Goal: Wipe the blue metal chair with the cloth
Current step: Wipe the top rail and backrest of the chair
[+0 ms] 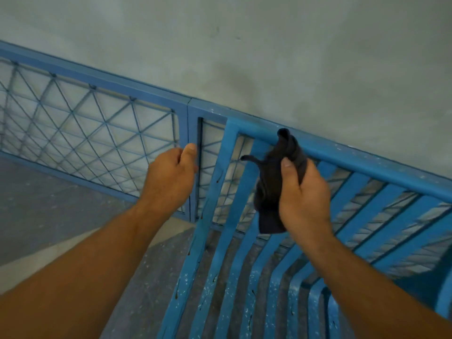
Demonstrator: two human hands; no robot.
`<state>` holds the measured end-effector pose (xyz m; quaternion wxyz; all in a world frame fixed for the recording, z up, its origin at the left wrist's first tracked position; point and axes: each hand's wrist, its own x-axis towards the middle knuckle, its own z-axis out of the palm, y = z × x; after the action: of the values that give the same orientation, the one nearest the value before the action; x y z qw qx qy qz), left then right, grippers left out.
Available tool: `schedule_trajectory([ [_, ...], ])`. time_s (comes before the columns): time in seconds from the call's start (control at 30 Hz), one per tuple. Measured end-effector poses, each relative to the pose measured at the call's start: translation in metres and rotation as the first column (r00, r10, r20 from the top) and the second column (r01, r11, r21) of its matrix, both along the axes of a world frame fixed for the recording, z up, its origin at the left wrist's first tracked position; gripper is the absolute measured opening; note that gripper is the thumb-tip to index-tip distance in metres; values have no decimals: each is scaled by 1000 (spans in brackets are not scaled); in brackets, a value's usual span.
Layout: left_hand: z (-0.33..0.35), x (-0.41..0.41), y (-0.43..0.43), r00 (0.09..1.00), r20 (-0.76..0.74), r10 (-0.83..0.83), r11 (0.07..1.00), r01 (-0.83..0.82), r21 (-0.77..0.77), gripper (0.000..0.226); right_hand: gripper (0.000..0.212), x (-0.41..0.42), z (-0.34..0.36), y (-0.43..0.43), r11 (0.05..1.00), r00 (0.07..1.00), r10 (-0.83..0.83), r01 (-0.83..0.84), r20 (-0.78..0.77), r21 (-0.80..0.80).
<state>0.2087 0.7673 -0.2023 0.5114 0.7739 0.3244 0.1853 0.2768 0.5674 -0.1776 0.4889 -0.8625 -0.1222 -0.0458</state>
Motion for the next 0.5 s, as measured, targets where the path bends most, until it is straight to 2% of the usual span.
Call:
schedule_trajectory([
  [0.1,-14,-16,3,999,9,41,996,-40,-77,45,25,-9,-9,32,954,984,-170,176,-44,242],
  [0.17,-21,-24,8,998,13,65,993,-63,-104,46,32,-11,-12,55,927,974,-224,218,-17,304],
  [0.27,-28,-34,11,998,10,65,990,-63,-129,43,39,-13,-31,101,962,990,-140,134,9,236],
  [0.33,-35,-41,11,998,-1,60,985,-60,-164,43,51,-14,-49,124,979,997,-78,74,15,191],
  [0.4,-45,-49,12,999,-30,26,976,-32,-214,44,59,-10,-63,131,981,996,-86,82,15,177],
  [0.5,-59,-60,11,995,-80,-61,968,40,-248,46,55,-3,-74,126,981,997,-75,79,-28,177],
])
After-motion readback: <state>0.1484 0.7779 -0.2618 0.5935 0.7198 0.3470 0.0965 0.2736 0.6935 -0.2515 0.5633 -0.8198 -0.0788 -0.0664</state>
